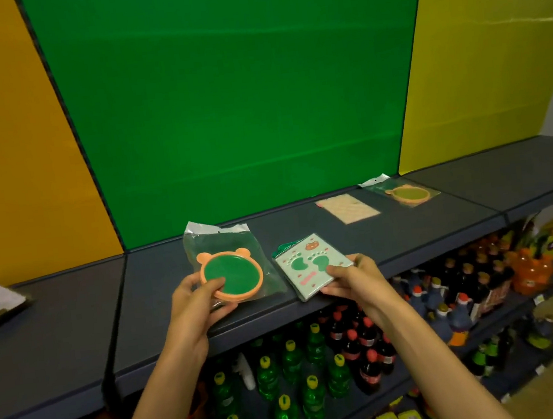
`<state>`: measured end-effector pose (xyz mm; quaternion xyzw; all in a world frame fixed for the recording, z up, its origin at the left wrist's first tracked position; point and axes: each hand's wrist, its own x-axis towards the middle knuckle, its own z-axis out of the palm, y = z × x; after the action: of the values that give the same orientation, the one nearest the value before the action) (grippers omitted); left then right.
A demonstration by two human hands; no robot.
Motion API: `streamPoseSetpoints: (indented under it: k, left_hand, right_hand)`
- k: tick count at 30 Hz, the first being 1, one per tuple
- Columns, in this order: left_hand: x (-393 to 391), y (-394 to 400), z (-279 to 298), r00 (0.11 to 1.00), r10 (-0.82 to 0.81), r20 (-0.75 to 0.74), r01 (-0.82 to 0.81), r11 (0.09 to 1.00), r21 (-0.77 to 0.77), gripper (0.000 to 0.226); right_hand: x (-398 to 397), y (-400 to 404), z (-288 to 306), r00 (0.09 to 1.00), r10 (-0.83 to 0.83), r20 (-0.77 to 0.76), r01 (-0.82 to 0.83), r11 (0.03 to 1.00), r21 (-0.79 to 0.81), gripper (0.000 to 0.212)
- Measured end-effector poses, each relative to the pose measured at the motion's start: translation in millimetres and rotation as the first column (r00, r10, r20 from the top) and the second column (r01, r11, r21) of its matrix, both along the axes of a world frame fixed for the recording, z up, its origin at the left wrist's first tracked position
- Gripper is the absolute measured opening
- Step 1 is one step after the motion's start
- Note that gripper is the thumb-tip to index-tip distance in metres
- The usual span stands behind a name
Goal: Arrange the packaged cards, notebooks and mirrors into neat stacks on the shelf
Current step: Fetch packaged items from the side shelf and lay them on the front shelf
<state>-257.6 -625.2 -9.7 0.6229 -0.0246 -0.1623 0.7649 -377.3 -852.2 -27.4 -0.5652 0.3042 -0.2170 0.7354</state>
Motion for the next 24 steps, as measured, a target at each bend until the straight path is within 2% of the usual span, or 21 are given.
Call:
streamPoseSetpoints:
  k: [4, 7, 9, 11, 13, 15, 20, 22, 24]
  left_hand:
    - [21, -23, -5, 0.997, 0.072, 0.003, -0.072, 0.997, -0.027, 0.02]
    - [39, -40, -6, 0.991, 0.13, -0.015, -0.13, 0.991, -0.033, 0.022]
    - [51, -52, -6, 0.986, 0.163, -0.025, -0.164, 0.985, -0.046, 0.022]
    - [62, -64, -3, 0.982, 0.189, -0.018, -0.189, 0.98, -0.06, 0.021]
    - [69, -76, -2, 0.977, 0.211, 0.005, -0.21, 0.975, -0.07, 0.018]
    - [74, -87, 0, 0.973, 0.23, 0.018, -0.228, 0.971, -0.072, 0.018]
    - [86, -109, 7, 0.967, 0.248, 0.059, -0.246, 0.968, -0.045, 0.021]
    - [88, -115, 9, 0.962, 0.264, 0.072, -0.262, 0.964, -0.043, 0.021]
    - [88, -122, 11, 0.956, 0.282, 0.075, -0.28, 0.959, -0.039, 0.02]
  right_hand:
    - [41, -22, 9, 0.998, 0.051, -0.035, -0.053, 0.997, -0.056, 0.017]
    - [72, -42, 10, 0.991, 0.122, -0.058, -0.127, 0.987, -0.094, 0.027]
    - [92, -59, 6, 0.981, 0.152, -0.123, -0.169, 0.976, -0.14, 0.041]
    - [110, -75, 1, 0.962, 0.135, -0.237, -0.199, 0.941, -0.274, 0.052]
    - [123, -88, -2, 0.93, 0.064, -0.361, -0.241, 0.851, -0.468, 0.051]
    - [133, -98, -4, 0.898, -0.016, -0.441, -0.275, 0.761, -0.588, 0.054]
    - [147, -109, -2, 0.85, -0.064, -0.523, -0.402, 0.564, -0.721, 0.051]
    - [148, -110, 1, 0.839, -0.041, -0.543, -0.476, 0.429, -0.767, 0.056]
    - [150, -113, 0, 0.831, -0.033, -0.556, -0.535, 0.229, -0.813, 0.062]
